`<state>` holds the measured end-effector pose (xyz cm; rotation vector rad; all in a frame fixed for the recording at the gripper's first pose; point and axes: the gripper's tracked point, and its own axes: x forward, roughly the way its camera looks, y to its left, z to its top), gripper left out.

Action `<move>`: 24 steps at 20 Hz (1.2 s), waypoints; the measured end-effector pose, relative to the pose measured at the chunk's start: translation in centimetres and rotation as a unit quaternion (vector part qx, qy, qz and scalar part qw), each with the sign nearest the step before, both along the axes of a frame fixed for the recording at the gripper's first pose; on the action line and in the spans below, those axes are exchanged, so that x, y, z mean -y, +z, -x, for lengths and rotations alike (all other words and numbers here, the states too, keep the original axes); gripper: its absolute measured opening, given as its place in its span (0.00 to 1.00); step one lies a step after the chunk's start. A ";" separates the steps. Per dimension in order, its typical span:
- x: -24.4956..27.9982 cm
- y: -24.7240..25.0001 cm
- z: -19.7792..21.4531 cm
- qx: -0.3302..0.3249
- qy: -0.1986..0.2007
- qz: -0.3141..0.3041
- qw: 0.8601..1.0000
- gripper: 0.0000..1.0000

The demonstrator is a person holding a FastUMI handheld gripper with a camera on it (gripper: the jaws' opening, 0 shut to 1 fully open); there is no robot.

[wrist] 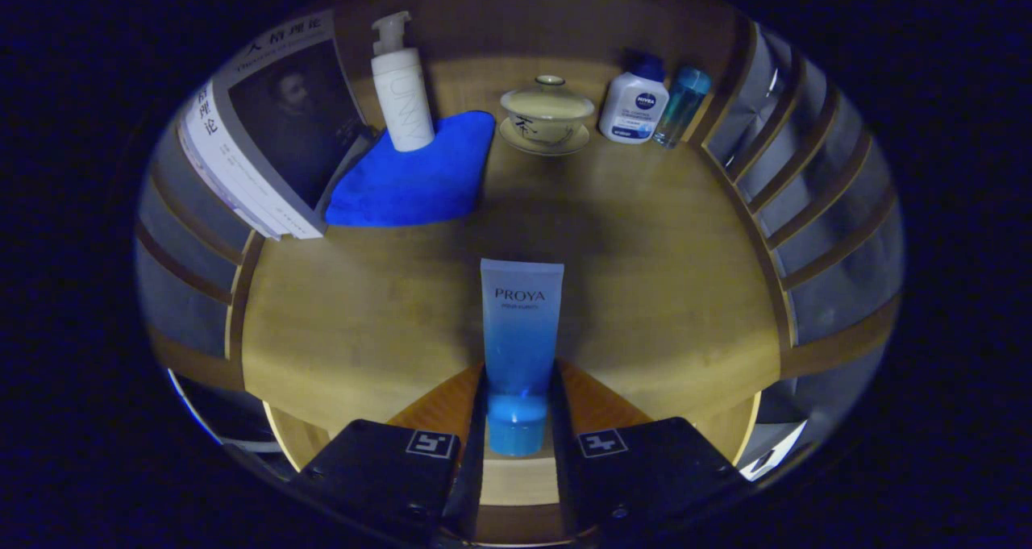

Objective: Pull open the drawer, take out the items inside it, and place them on the countertop above the cabinet.

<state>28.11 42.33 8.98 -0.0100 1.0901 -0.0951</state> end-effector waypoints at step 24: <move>-1.7 7.2 11.6 0.187 0.036 -0.066 0.979 0.69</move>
